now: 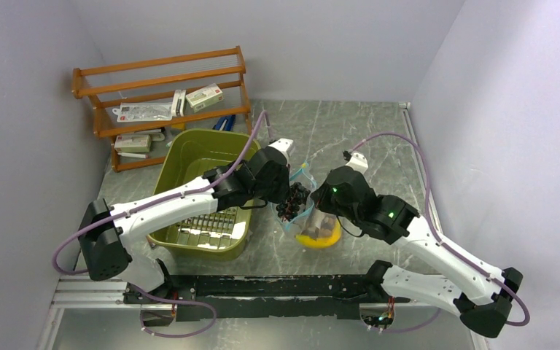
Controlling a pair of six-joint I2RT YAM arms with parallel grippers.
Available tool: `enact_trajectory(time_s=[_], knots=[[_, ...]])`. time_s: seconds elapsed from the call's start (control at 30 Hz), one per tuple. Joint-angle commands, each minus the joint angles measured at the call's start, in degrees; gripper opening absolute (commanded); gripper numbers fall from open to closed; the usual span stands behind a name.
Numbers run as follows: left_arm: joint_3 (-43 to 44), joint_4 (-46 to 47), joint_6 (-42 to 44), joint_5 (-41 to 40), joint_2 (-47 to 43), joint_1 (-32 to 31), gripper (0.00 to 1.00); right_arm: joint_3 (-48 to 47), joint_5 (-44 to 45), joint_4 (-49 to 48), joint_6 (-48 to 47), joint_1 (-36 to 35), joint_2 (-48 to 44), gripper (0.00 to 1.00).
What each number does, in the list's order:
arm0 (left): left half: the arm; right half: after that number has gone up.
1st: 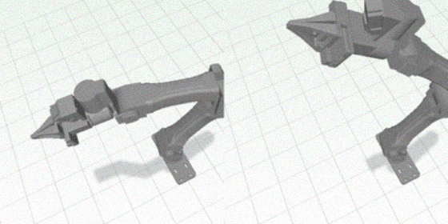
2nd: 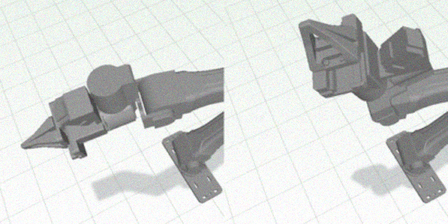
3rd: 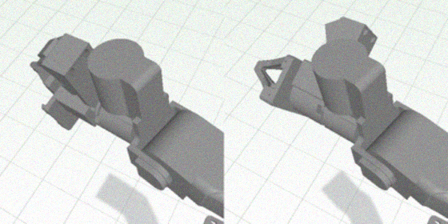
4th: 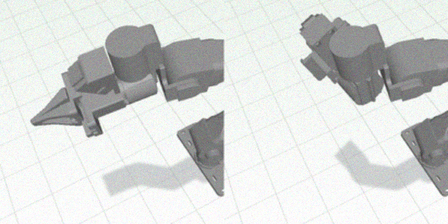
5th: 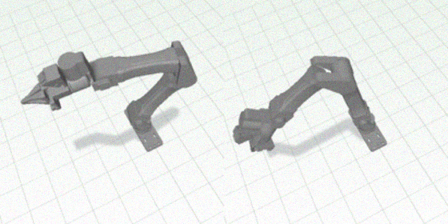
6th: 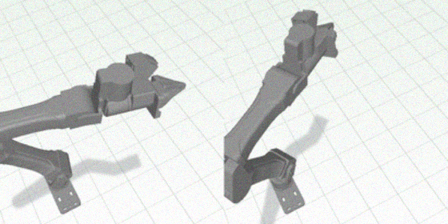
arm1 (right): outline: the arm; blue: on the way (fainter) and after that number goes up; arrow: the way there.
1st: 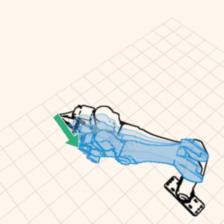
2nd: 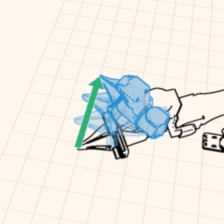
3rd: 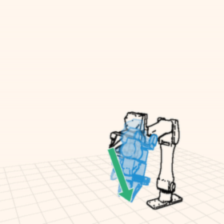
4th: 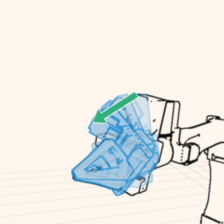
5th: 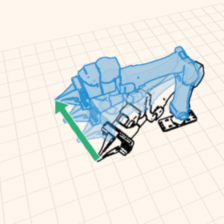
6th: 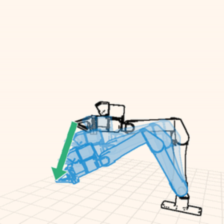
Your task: Open the zip-top bag and remove the fake food
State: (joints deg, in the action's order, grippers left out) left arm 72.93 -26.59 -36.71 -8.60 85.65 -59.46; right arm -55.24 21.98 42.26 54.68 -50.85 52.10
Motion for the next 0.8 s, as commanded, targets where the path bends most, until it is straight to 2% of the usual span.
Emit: enact_trajectory(time_s=[0.0,0.2,0.37,0.53,0.67,0.77], knots=[[0.97,-2.53,2.86,-2.61,-1.84,-0.14,0.07,1.1,2.2,0.98,1.29,-0.23,-0.74,0.0],[0.94,1.24,5.32,0.51,-4.63,0.22,0.07,1.92,1.63,1.11,1.66,-0.23,0.03,0.0],[2.0,0.82,5.42,-0.98,-6.09,0.38,0.07,2.25,1.01,0.36,1.05,-0.27,0.43,0.0],[1.99,-1.28,5.69,-6.12,-8.76,0.57,0.07,1.98,1.53,0.83,0.78,-0.28,0.87,0.0],[-1.1,3.95,9.26,-4.86,-13.88,0.55,0.07,2.03,2.31,1.58,1.6,-0.29,0.37,0.0],[-2.68,6.03,10.79,-7.31,-17.39,0.55,0.07,2.6,2.71,1.4,1.83,-0.27,-0.39,0.0]])
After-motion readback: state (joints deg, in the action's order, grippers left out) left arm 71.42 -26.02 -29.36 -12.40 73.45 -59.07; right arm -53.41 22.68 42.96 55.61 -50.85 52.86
